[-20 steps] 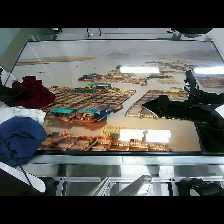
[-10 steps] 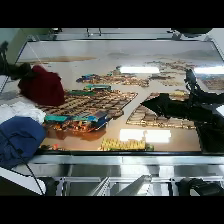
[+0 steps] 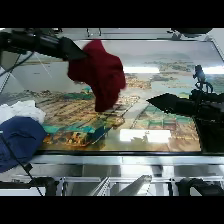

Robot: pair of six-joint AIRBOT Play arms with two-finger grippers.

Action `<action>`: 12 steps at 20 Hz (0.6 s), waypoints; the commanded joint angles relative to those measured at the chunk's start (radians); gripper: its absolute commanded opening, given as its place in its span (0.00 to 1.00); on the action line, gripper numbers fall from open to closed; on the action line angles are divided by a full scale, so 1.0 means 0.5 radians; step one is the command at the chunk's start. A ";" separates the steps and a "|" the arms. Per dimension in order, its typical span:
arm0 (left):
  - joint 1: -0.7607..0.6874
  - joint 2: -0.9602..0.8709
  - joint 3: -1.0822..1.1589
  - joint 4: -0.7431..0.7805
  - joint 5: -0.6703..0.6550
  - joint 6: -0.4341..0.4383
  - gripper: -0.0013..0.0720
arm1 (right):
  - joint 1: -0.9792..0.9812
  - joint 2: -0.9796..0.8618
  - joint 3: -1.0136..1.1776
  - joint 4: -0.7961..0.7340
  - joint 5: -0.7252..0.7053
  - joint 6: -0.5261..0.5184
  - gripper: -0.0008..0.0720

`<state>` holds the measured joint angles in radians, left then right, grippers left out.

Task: Fold the shirts.

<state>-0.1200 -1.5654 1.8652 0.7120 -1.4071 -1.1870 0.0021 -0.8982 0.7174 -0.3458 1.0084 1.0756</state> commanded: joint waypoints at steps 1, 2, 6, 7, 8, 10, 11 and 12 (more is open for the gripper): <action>-0.276 0.024 -0.160 0.116 0.132 -0.053 0.07 | -0.117 -0.001 0.000 0.004 0.105 -0.089 0.64; -0.287 0.024 -0.205 0.116 0.198 -0.056 0.45 | -0.142 -0.001 0.000 0.004 0.130 -0.089 0.64; -0.106 0.025 -0.198 0.230 0.117 -0.251 1.00 | -0.270 -0.002 0.001 -0.125 0.207 -0.088 0.64; -0.040 0.024 -0.201 0.292 -0.001 -0.330 0.99 | -0.307 -0.007 0.001 -0.197 0.213 -0.086 0.64; 0.021 0.028 -0.251 0.359 -0.123 -0.387 0.99 | -0.333 -0.028 0.001 -0.253 0.221 -0.086 0.64; 0.092 0.084 -0.520 0.372 -0.249 -0.390 0.99 | -0.349 -0.133 0.001 -0.369 0.232 -0.089 0.64; 0.099 0.137 -0.736 0.374 -0.233 -0.378 0.99 | -0.346 -0.224 0.001 -0.408 0.238 -0.091 0.64; 0.099 0.189 -0.958 0.375 -0.166 -0.335 0.99 | -0.341 -0.327 0.001 -0.405 0.240 -0.125 0.64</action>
<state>-0.0994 -1.5166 1.5879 0.8715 -1.4628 -1.3479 -0.1577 -0.9768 0.7174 -0.4877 1.1172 1.0298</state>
